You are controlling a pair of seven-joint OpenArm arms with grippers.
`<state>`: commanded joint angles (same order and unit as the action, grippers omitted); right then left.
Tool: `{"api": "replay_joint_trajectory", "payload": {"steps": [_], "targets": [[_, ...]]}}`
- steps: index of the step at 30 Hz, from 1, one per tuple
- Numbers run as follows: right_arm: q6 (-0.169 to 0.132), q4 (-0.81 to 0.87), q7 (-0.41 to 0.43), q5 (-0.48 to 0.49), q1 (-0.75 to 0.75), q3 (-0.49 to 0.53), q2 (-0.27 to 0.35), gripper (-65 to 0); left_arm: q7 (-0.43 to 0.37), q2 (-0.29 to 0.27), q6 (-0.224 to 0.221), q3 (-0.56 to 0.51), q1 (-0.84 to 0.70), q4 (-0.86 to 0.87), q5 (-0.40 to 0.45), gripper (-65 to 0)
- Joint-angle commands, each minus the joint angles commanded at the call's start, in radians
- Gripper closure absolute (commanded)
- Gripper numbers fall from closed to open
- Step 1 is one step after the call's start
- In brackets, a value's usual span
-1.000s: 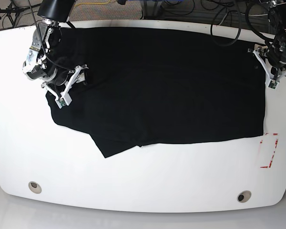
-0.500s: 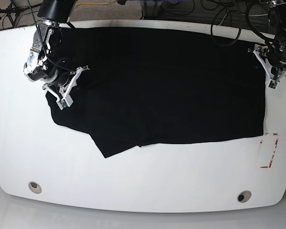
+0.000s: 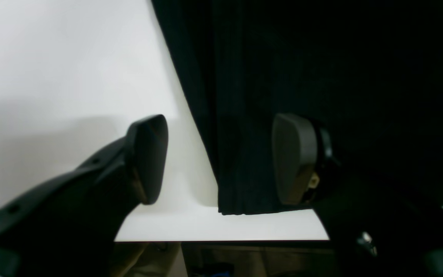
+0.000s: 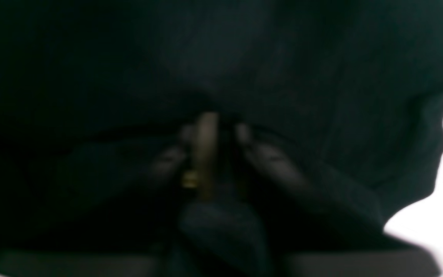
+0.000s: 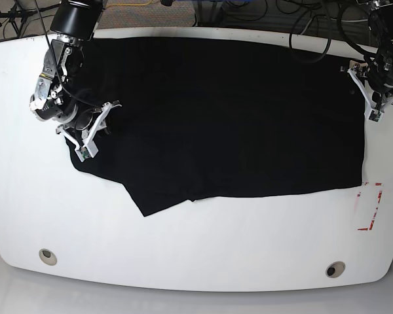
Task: Fold the T-shirt properly
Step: 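Slide the right gripper down the shirt's side toward the hem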
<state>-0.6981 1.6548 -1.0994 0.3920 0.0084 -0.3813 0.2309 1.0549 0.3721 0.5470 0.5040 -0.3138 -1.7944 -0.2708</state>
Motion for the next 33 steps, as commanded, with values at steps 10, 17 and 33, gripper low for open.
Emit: {"api": "replay_joint_trajectory", "payload": {"steps": [10, 17, 33], "targets": [[0.000, -0.002, 0.003, 0.000, -0.006, 0.003, 0.002, -46.0, 0.000, 0.000, 0.000, 0.000, 0.002, 0.000, 0.000, -40.3], [0.000, -0.075, 0.049, 0.000, -0.006, 0.003, 0.002, -46.0, 0.000, 0.000, 0.000, 0.000, 0.003, 0.000, 0.000, -40.3], [0.000, -0.110, 0.064, 0.000, -0.008, 0.003, 0.002, -16.6, 0.000, 0.000, 0.000, 0.000, 0.005, 0.000, 0.000, -40.3]]}}
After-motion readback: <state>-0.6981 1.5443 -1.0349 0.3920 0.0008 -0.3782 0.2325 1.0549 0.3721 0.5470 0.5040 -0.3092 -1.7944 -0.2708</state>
